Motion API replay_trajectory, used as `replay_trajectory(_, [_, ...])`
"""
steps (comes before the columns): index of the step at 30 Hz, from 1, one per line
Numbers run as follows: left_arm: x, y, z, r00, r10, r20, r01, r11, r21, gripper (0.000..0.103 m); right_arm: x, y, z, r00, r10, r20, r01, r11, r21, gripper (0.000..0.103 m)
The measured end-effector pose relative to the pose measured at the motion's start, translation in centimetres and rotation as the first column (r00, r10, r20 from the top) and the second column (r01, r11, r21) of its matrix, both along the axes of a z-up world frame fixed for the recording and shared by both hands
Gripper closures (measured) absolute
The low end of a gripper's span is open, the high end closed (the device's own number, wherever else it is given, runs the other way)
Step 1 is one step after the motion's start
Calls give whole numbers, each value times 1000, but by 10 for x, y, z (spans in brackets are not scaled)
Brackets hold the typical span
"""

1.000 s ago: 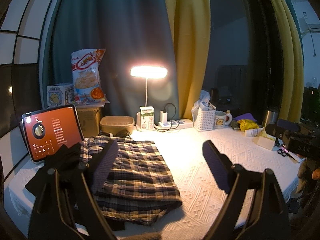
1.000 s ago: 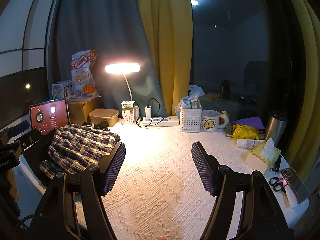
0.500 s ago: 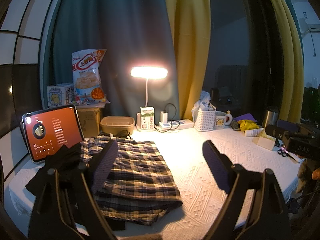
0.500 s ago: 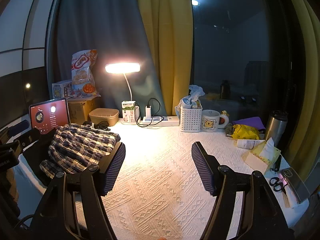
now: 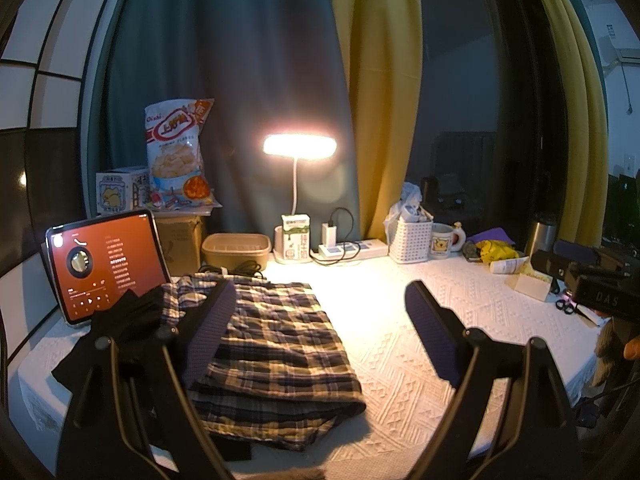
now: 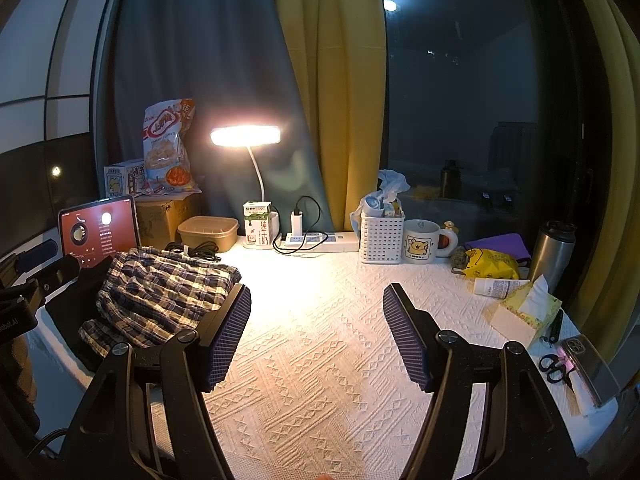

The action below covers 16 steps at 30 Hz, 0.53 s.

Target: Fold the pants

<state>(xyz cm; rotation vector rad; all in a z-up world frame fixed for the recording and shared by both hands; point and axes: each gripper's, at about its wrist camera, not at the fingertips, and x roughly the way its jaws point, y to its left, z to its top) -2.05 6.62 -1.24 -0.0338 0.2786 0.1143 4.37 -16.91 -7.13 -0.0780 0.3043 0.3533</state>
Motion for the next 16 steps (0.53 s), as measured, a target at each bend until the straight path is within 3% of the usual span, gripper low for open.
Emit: replay_trajectory(16, [-6, -5, 2, 1000, 3, 22, -3, 1000, 4, 16, 0, 0, 0, 1000, 1, 1, -1, 1000, 0, 31])
